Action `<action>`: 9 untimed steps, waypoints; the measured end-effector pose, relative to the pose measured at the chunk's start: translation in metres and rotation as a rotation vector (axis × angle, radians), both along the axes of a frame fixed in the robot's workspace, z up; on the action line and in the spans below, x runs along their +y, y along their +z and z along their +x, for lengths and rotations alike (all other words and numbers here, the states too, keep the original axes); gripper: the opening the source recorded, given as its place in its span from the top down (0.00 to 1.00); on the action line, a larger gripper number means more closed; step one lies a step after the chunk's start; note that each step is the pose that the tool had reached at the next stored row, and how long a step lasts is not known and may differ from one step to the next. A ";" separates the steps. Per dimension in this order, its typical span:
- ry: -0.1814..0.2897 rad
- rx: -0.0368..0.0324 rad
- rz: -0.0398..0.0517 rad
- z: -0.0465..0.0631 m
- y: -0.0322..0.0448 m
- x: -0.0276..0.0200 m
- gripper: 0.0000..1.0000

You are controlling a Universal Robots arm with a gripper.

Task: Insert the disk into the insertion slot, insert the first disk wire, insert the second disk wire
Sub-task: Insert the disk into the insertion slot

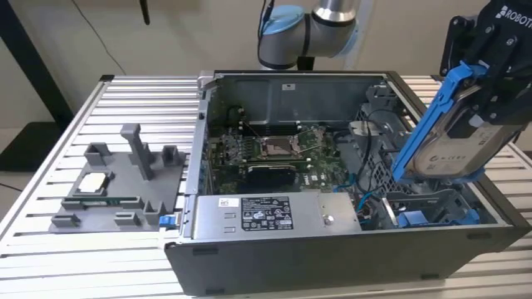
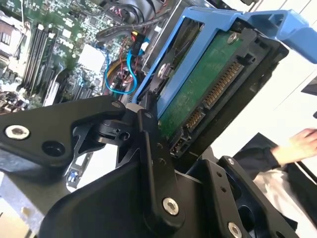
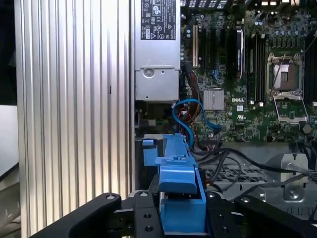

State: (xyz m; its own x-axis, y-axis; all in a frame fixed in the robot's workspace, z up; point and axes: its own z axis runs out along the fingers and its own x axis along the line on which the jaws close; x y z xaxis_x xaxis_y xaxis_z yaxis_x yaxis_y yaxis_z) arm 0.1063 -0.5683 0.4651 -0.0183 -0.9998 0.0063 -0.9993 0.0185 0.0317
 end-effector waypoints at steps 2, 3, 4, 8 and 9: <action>0.000 0.0000 0.0002 0.000 -0.0027 -0.0004 0.67; 0.000 0.0000 -0.0001 0.000 -0.0038 -0.0005 0.67; 0.000 0.0000 0.0000 0.001 -0.0050 -0.0006 0.67; 0.000 0.0000 -0.0002 0.001 -0.0095 -0.0010 0.67; 0.000 0.0000 -0.0001 0.001 -0.0105 -0.0010 0.67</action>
